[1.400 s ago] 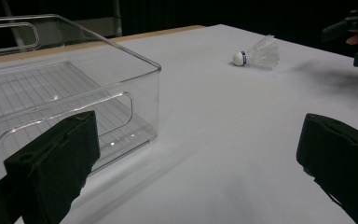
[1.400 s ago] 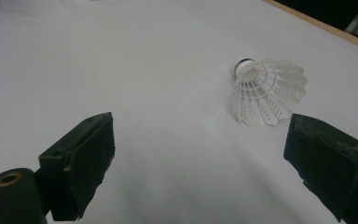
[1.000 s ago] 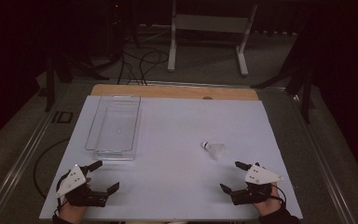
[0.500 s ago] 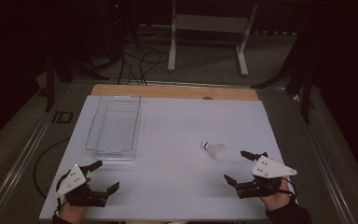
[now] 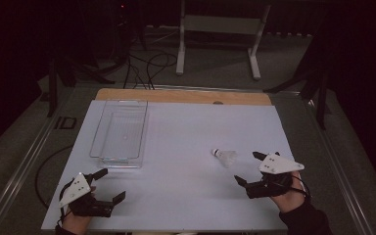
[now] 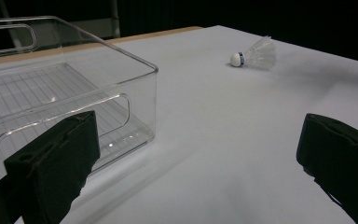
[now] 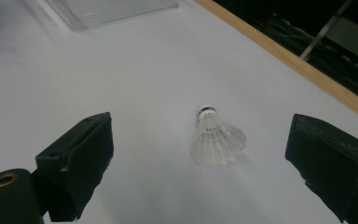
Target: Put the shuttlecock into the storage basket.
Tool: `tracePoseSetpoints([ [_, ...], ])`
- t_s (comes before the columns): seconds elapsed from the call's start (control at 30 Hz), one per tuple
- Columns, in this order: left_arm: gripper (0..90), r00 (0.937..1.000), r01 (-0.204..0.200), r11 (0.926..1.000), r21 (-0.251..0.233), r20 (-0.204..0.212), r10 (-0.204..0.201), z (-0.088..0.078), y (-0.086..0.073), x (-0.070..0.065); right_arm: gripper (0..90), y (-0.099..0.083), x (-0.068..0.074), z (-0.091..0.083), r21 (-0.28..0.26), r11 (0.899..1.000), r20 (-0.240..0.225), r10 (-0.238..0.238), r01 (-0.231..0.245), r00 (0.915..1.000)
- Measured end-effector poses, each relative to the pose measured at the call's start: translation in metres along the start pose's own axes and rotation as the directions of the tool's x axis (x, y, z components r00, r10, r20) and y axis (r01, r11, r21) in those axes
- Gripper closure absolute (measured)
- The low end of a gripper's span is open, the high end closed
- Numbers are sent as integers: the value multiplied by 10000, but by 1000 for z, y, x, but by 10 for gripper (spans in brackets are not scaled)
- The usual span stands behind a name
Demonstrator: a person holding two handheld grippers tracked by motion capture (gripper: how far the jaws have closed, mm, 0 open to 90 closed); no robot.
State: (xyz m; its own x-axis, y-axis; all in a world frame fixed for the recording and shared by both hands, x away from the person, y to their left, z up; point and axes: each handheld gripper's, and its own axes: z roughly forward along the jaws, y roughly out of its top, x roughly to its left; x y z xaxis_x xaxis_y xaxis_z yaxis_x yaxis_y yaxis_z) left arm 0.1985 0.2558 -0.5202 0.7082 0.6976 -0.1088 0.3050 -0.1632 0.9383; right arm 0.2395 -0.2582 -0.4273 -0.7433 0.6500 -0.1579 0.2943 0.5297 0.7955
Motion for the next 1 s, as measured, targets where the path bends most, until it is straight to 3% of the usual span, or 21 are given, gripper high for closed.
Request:
tracePoseSetpoints([
  [0.13,0,10000,20,10000,-14,7,-20,0,0,0,77,1,-6,6,368,9984,61,426,-428,9991],
  [0.23,0,10000,12,10000,-14,19,-12,0,0,0,77,1,-9,10,649,9973,387,332,-357,9987],
  [0.47,0,10000,-9,10000,-15,29,9,0,0,0,77,2,-13,13,903,9936,393,646,-679,9971],
  [0.6,0,10000,-5,10000,-17,45,6,0,0,0,77,2,-16,15,1144,9901,701,743,-820,9948],
  [0.83,0,10000,-10,10000,-12,38,10,1,0,0,77,-2,-20,23,1815,9764,999,1001,-1170,9899],
  [1.0,0,10000,-4,10000,-10,46,4,1,0,0,77,-3,-22,27,2318,9642,911,1102,-1287,9897],
])
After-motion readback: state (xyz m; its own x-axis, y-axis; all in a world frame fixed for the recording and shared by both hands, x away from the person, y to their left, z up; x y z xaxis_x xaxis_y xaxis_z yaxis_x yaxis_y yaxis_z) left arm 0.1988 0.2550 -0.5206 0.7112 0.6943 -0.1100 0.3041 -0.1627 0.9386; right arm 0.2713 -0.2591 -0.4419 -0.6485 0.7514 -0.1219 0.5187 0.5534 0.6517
